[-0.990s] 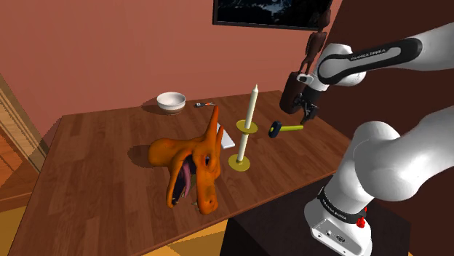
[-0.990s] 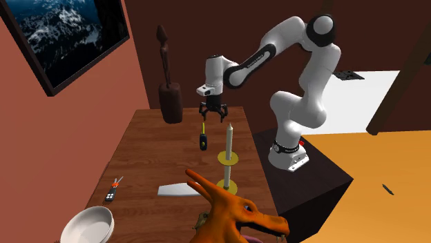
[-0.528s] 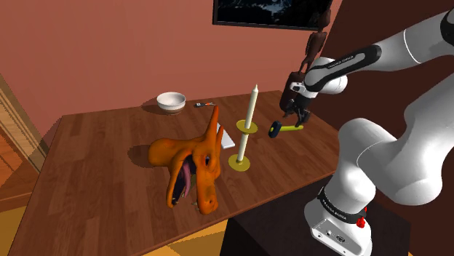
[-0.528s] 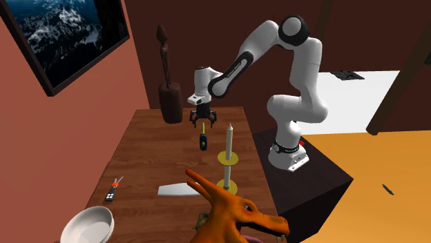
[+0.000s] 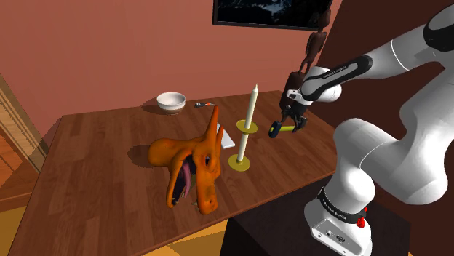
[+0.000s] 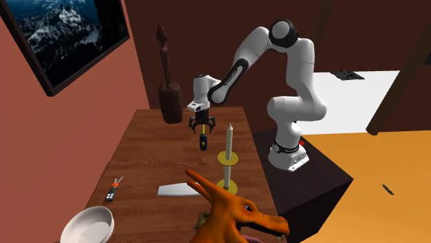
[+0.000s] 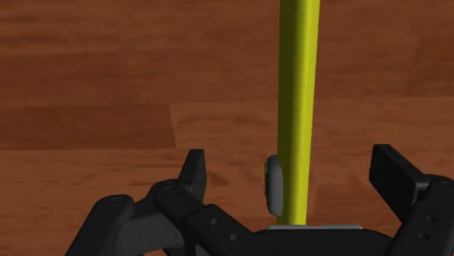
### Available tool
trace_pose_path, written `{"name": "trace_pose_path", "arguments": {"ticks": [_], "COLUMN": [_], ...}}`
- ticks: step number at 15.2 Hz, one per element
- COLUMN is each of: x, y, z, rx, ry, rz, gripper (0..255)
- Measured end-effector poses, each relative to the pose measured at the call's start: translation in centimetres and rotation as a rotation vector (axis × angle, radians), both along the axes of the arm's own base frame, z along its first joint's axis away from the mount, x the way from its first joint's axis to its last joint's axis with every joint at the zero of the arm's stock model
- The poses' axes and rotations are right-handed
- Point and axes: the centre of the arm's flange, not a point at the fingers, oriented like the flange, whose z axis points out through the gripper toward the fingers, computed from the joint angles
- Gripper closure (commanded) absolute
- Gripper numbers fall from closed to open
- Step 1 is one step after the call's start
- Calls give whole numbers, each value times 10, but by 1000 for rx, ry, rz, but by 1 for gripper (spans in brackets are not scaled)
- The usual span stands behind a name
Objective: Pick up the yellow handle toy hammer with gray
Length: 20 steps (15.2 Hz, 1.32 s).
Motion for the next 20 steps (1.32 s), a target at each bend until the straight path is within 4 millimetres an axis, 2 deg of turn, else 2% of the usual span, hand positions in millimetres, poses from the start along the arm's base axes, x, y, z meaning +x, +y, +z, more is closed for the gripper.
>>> {"name": "trace_pose_path", "arguments": {"ticks": [1, 12, 20], "x": [0, 0, 1], "y": [0, 0, -1], "z": [-2, -2, 38], "rx": [0, -1, -1], "ry": [0, 0, 0], "rz": [0, 0, 0], "gripper": [255, 255, 255]}}
